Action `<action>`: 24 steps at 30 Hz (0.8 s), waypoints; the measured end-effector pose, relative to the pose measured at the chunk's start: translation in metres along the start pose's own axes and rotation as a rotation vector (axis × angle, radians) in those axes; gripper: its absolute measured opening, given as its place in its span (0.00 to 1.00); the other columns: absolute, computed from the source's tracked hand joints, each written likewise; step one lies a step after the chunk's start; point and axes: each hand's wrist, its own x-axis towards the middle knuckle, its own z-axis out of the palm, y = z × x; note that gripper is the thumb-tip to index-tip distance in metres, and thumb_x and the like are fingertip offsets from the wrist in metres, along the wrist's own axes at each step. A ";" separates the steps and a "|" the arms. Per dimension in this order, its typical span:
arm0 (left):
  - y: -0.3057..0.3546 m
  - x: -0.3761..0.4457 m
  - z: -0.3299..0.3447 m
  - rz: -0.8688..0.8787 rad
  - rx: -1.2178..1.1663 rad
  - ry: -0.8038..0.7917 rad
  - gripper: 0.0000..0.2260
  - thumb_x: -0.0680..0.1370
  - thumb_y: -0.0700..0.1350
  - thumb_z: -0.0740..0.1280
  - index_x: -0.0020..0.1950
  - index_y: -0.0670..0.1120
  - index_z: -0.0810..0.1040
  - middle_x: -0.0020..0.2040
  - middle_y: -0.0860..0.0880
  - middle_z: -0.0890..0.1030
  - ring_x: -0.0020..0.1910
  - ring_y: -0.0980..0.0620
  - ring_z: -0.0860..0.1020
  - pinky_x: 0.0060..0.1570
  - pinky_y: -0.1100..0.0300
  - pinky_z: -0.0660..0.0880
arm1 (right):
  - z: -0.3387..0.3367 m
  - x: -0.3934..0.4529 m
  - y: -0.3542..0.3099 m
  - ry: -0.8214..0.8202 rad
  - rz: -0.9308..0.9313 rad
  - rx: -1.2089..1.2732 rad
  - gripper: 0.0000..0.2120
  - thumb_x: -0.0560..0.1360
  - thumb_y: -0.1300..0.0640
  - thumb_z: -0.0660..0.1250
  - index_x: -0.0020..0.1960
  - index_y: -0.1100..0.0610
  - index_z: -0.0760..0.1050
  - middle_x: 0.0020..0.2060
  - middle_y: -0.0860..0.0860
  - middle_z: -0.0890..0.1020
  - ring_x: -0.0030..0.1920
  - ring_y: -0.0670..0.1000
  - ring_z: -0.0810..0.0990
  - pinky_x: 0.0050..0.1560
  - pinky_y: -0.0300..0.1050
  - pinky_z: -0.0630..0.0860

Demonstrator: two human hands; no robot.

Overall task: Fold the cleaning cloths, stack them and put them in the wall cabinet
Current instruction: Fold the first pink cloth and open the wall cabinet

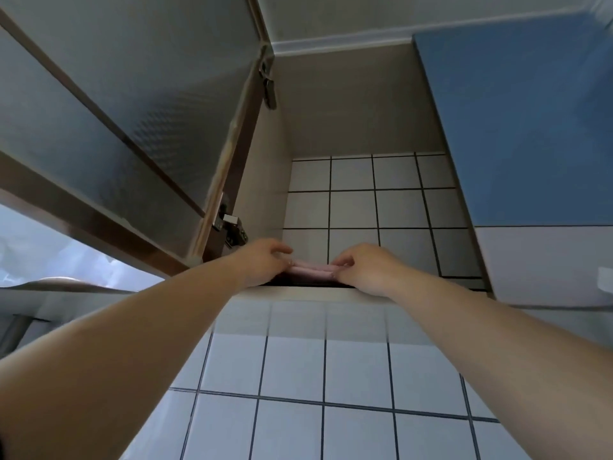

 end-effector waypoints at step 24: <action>-0.022 -0.019 0.009 0.092 0.591 0.060 0.18 0.79 0.50 0.48 0.34 0.47 0.68 0.34 0.47 0.72 0.33 0.50 0.69 0.31 0.59 0.64 | 0.017 0.023 -0.011 -0.135 0.008 -0.156 0.13 0.77 0.55 0.61 0.57 0.54 0.81 0.60 0.53 0.79 0.61 0.54 0.75 0.61 0.42 0.72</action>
